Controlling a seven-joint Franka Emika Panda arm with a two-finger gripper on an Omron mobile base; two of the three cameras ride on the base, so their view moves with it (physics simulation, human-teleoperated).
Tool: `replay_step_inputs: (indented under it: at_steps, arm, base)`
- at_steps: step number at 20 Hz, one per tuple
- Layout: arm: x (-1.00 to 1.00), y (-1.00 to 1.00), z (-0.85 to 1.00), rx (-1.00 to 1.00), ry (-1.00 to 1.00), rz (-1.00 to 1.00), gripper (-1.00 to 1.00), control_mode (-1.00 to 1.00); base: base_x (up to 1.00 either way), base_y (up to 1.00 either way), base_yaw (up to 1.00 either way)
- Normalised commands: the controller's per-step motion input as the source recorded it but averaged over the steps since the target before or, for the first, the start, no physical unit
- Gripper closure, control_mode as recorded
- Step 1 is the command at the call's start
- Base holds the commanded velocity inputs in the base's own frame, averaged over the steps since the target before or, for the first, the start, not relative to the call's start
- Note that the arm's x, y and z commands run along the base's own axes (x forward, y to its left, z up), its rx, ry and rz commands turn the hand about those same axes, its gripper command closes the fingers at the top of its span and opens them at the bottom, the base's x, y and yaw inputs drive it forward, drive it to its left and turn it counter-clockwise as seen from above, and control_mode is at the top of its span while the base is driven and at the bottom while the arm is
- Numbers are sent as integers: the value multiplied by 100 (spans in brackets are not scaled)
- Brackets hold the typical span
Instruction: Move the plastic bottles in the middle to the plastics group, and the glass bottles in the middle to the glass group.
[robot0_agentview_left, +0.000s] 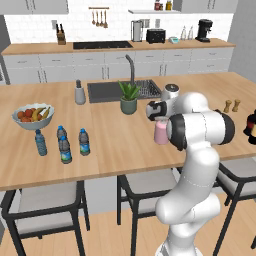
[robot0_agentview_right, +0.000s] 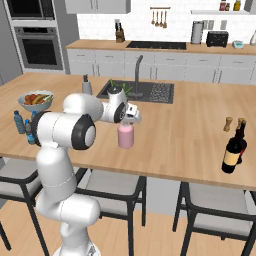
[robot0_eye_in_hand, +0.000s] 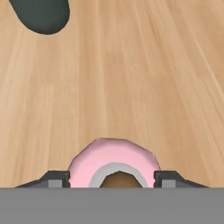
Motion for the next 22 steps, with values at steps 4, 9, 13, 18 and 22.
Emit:
replay_step_inputs:
  at_steps: [4,9,13,18,22]
  arm:
    - [0,0,0,0,0,0,100,-100]
    - [0,-17,10,0,-1,0,100,-100]
    - [0,-64,46,0,0,-2,100,-100]
    - [0,-98,40,6,0,-17,100,-100]
    - [-7,-100,7,7,0,-24,100,-100]
  base:
    - [0,0,0]
    - [0,0,0]
    - [0,0,0]
    - [0,0,0]
    - [0,0,0]
